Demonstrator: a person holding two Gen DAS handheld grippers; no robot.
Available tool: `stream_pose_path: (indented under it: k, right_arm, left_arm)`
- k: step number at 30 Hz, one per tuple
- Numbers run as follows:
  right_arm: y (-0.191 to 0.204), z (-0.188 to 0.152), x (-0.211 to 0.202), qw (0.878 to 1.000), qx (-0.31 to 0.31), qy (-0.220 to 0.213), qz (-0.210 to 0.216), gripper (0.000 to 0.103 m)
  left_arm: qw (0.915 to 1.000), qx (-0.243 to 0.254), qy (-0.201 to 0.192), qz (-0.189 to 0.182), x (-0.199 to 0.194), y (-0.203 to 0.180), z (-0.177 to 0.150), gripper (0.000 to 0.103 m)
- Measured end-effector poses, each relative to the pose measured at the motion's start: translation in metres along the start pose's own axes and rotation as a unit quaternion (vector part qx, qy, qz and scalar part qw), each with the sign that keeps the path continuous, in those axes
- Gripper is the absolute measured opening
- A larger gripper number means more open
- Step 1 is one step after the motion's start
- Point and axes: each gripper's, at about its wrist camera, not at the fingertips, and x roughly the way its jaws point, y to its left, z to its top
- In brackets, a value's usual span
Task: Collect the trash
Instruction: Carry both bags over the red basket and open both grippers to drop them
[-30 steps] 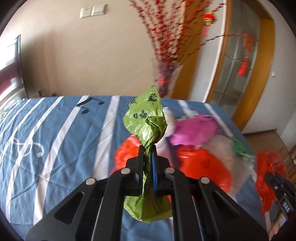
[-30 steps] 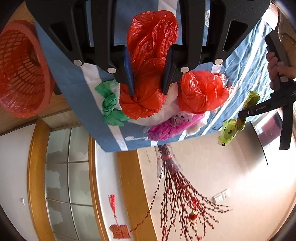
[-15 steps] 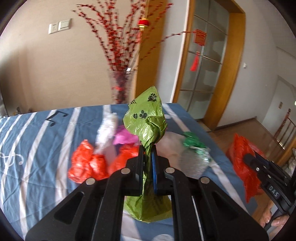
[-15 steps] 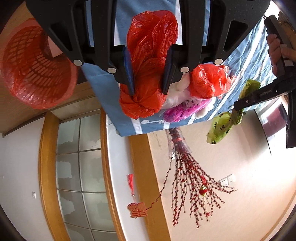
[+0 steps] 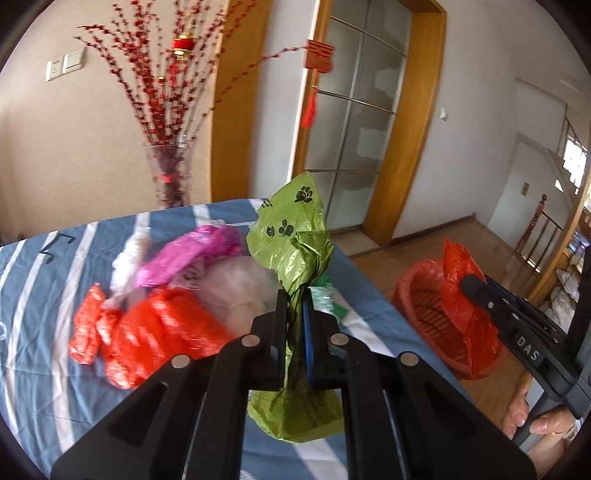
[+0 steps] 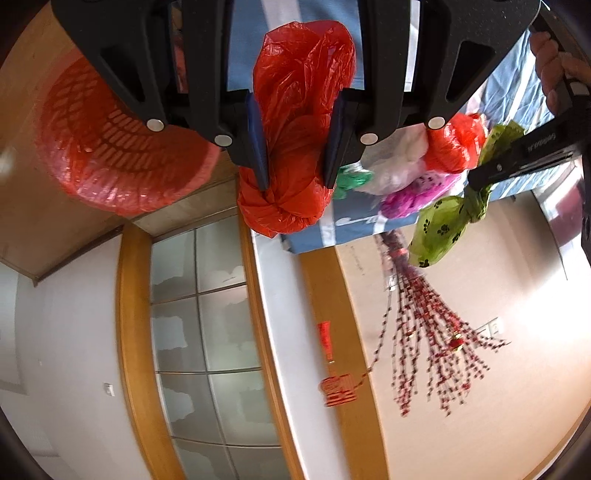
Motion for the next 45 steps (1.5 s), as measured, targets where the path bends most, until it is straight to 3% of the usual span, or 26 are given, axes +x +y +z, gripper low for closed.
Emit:
stream_pose_path:
  k: [16, 40, 43, 45]
  right_arm:
    - [-0.074, 0.004, -0.013, 0.997, 0.048, -0.014, -0.065, 0.030]
    - [-0.158, 0.014, -0.015, 0.986, 0.118, -0.023, -0.112, 0.032]
    - [-0.170, 0.014, -0.014, 0.984, 0.135, -0.021, -0.112, 0.037]
    - [-0.175, 0.013, -0.013, 0.983, 0.145, -0.018, -0.111, 0.044]
  left_arm:
    - [0.9948, 0.047, 0.028, -0.086, 0.033, -0.093, -0.006, 0.009]
    - [0.9800, 0.080, 0.081, -0.163, 0.101, -0.186, -0.014, 0.010]
    - [0.9794, 0.081, 0.090, -0.161, 0.113, -0.196, -0.017, 0.016]
    - [0.9798, 0.080, 0.096, -0.156, 0.119, -0.198, -0.019, 0.026]
